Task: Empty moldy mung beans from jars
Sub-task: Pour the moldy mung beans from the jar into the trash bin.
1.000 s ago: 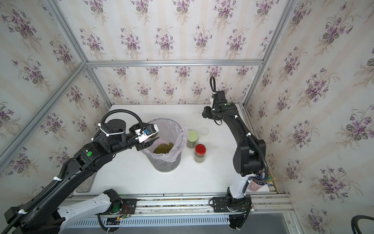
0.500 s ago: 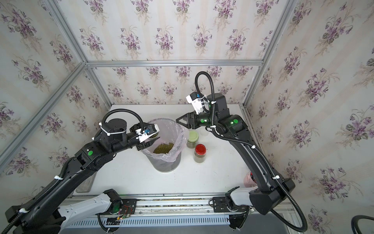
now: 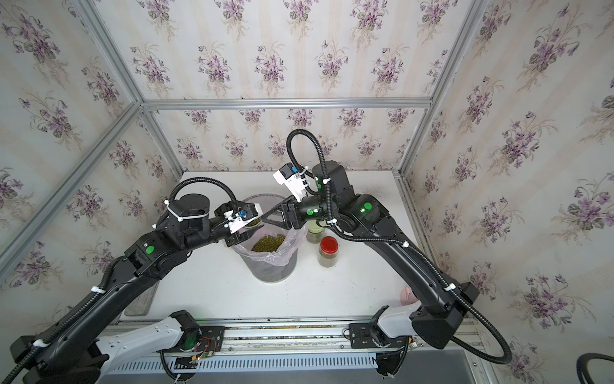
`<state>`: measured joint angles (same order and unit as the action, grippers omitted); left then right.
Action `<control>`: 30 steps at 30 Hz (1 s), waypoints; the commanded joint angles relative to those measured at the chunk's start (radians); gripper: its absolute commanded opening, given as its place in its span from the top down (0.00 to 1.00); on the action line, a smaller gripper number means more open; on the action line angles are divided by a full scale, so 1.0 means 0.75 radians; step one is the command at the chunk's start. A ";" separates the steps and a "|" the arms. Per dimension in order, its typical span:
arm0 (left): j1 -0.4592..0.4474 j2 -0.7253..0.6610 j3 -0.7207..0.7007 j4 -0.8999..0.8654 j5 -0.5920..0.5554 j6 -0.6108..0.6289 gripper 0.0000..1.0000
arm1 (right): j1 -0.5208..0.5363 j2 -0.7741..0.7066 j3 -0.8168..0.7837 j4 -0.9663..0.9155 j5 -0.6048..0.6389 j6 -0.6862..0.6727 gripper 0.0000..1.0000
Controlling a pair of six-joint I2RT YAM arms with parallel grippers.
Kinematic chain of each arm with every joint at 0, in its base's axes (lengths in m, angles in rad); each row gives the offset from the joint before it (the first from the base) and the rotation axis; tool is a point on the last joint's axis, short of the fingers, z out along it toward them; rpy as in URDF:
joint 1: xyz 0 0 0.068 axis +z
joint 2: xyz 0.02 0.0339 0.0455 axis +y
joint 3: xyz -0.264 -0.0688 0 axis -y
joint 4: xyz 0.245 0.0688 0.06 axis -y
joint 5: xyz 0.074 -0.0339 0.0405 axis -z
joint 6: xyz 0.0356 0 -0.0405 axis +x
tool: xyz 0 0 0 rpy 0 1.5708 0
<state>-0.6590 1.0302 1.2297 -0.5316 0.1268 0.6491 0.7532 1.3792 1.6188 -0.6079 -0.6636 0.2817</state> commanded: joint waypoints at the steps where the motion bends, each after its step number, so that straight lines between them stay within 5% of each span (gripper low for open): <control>1: 0.000 0.001 0.015 0.046 0.027 0.008 0.59 | 0.021 0.025 0.031 0.005 0.104 0.010 0.50; 13: -0.005 0.007 0.017 0.044 0.035 0.007 0.59 | 0.129 0.157 0.194 -0.109 0.314 -0.013 0.54; 30: -0.024 0.011 0.016 0.040 0.021 0.018 0.59 | 0.172 0.231 0.248 -0.221 0.436 -0.022 0.86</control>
<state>-0.6735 1.0405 1.2327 -0.5743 0.1135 0.6456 0.8791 1.5440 1.8065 -0.7509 -0.3523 0.2562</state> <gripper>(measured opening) 0.631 0.156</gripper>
